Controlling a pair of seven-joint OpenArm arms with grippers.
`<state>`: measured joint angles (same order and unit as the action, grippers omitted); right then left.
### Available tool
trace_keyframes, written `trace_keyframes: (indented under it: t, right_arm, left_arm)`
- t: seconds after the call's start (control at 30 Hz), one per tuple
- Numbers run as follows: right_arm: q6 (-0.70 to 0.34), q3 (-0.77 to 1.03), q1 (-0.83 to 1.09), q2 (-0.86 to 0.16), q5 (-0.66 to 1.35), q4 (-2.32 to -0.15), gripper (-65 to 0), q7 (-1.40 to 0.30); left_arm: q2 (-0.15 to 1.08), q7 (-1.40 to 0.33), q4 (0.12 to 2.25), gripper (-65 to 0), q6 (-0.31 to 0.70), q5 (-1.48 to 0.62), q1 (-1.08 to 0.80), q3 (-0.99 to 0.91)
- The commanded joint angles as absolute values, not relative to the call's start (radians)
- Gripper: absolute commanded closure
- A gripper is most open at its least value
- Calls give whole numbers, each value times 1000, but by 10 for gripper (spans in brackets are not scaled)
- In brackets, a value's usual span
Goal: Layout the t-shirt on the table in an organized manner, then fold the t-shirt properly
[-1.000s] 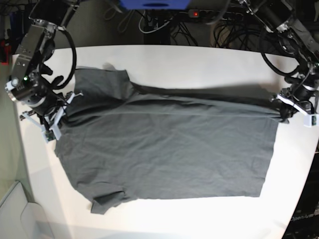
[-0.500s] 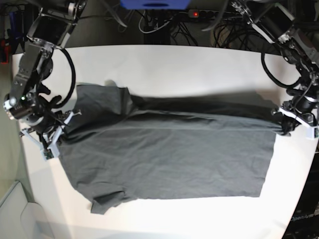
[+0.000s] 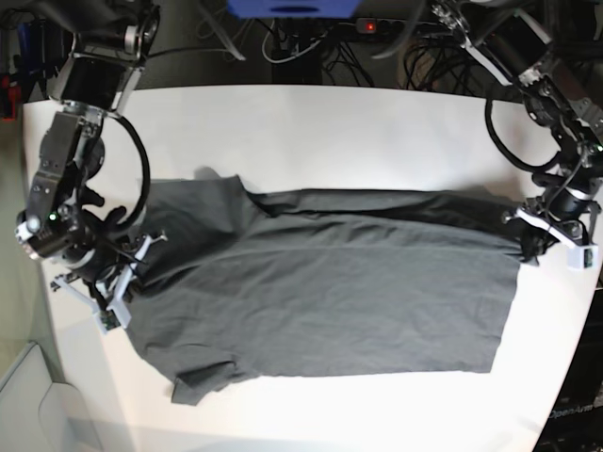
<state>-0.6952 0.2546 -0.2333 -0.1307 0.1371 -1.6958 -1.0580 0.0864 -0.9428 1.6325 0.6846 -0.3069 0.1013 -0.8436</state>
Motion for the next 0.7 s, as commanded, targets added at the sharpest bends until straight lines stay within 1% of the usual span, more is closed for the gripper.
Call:
trace_keyframes:
  t: [0.0,0.17,0.37,0.53,0.67]
  right_arm:
    - [-698,255,-265,-140,147,-1707,0,-1036]
    - [-698,255,-282,-160,147,-1635,0,-1033]
    - [-698,255,-275,-179,147,-1596,0,-990]
    - [-698,255,-286,-185,147,-1515,0,-980]
    - [-698,255,-295,-186,147,-1478,0,-935]
  left_arm:
    - [102,-917,1647,-3,687,-326,130,-848]
    - [99,-917,1635,-3,687,-326,136,-895]
    - [104,-917,1558,-3,687,-326,165,-901]
    - [104,-915,1512,-3,687,-326,189,-901]
    - [107,-915,1488,-3,687,-325,209,-901]
